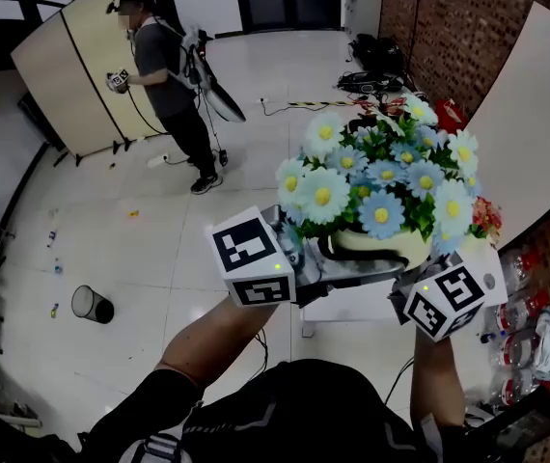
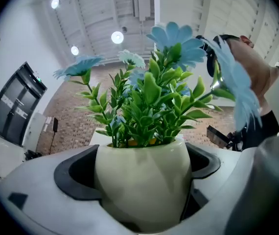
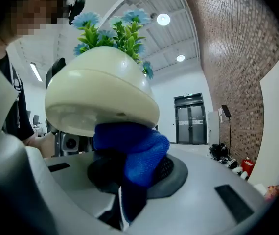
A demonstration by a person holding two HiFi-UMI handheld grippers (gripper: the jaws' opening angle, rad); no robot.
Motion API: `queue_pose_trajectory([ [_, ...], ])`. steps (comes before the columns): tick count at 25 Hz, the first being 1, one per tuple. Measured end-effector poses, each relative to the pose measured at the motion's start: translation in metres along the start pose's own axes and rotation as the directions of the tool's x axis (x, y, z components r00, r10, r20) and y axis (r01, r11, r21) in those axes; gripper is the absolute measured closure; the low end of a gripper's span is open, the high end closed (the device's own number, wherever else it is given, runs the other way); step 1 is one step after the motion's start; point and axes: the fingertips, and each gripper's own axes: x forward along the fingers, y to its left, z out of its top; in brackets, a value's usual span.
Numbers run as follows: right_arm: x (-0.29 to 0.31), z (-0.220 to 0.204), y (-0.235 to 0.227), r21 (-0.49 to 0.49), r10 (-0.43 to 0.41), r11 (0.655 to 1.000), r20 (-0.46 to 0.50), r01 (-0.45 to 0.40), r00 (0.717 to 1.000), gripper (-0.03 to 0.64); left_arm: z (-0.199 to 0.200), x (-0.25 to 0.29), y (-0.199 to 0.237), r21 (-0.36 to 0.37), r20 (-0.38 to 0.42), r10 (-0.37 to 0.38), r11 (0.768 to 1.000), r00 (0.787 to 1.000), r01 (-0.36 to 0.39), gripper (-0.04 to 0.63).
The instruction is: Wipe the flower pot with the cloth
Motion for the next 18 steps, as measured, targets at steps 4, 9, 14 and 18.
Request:
queue_pose_trajectory([
  [4, -0.006, 0.009, 0.014, -0.001, 0.01, 1.0, 0.03, -0.01, 0.999, 0.546, 0.009, -0.008, 0.019, -0.03, 0.029, 0.037, 0.999, 0.999, -0.036, 0.049],
  [9, -0.033, 0.011, 0.039, -0.026, 0.045, 0.999, 0.064, -0.044, 0.997, 0.546, 0.003, -0.01, 0.05, -0.056, 0.071, 0.128, 0.991, 0.989, -0.124, 0.049],
  [14, -0.03, 0.006, 0.055, -0.05, 0.049, 0.998, 0.058, -0.046, 0.997, 0.546, -0.006, -0.008, 0.057, -0.075, 0.072, 0.152, 0.986, 0.986, -0.147, 0.049],
  [18, -0.013, 0.007, 0.051, -0.033, 0.039, 0.999, 0.04, -0.038, 0.998, 0.546, -0.001, -0.004, 0.049, -0.096, 0.104, 0.098, 0.991, 0.99, -0.088, 0.05],
])
